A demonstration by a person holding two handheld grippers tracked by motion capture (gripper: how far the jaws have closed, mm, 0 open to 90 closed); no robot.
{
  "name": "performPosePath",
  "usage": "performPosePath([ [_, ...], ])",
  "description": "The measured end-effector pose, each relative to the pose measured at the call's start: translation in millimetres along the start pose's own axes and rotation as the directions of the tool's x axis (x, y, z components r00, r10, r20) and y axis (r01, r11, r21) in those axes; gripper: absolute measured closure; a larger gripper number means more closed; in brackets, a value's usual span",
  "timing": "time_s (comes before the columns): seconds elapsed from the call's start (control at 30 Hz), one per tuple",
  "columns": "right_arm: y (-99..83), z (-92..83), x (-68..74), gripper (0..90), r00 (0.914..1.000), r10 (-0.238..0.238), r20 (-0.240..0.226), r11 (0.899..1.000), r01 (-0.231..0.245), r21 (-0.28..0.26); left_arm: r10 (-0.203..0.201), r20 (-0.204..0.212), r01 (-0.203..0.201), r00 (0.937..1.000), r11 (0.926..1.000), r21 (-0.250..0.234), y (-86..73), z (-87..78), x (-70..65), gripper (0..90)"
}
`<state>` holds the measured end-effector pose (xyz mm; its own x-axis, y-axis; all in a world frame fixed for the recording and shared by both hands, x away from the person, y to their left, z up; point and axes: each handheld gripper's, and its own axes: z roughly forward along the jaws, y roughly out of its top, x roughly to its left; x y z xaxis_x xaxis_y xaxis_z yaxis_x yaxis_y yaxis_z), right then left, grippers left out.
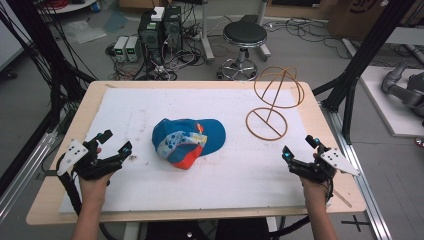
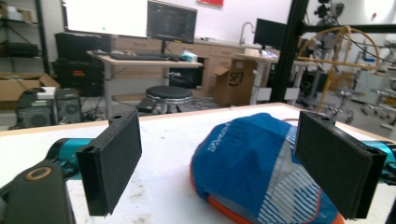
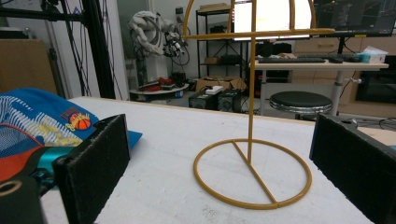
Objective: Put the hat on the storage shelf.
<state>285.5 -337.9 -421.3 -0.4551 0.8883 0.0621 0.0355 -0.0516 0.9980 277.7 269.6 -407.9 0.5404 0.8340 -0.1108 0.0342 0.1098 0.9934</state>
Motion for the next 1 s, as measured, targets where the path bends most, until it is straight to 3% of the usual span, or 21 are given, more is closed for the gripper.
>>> performPosePath([
  [0.1,0.0,0.1,0.3,4.8,1.0,-0.004,-0.008,1.0,0.004,0.001,0.005,0.024,-0.005,0.9997,0.9998,0.021,0.8,3.7,-0.6,17.8],
  [0.27,0.2,0.2,1.4,4.8,0.9999,-0.005,-0.015,1.0,0.005,0.0,0.073,0.098,-0.085,0.9925,0.9888,0.123,2.2,19.5,-4.1,19.5],
  [0.33,0.2,0.3,1.5,4.8,0.9998,-0.007,-0.019,1.0,0.007,0.002,0.079,0.107,-0.093,0.9912,0.9861,0.137,2.7,22.6,-5.3,20.4],
  [0.37,0.1,0.3,1.7,4.8,0.9998,-0.006,-0.019,1.0,0.006,0.004,0.087,0.137,-0.108,0.9868,0.9827,0.151,4.0,28.9,-6.9,21.2],
  [0.4,0.1,0.3,1.6,4.8,0.9998,-0.006,-0.02,1.0,0.006,0.006,0.087,0.137,-0.108,0.9868,0.9827,0.151,4.0,28.9,-6.9,21.4],
  [0.5,0.0,0.2,0.9,4.8,0.9997,-0.009,-0.021,1.0,0.009,0.003,0.109,0.174,-0.139,0.9787,0.9754,0.171,6.8,41.3,-9.7,22.0],
  [0.73,-0.1,-0.6,-0.7,4.8,0.9998,-0.005,-0.017,1.0,0.005,0.004,0.112,0.208,-0.155,0.9717,0.9669,0.203,6.2,57.2,-12.3,22.9],
  [0.77,-0.3,-0.6,-0.7,4.8,0.9998,-0.004,-0.017,1.0,0.004,0.007,0.116,0.212,-0.163,0.9704,0.962,0.219,4.9,63.2,-13.3,23.2],
  [1.0,-0.5,0.8,0.6,4.8,0.9997,-0.009,-0.024,1.0,0.009,0.007,0.095,0.248,-0.161,0.9641,0.9511,0.263,-3.2,83.3,-12.3,23.6],
])
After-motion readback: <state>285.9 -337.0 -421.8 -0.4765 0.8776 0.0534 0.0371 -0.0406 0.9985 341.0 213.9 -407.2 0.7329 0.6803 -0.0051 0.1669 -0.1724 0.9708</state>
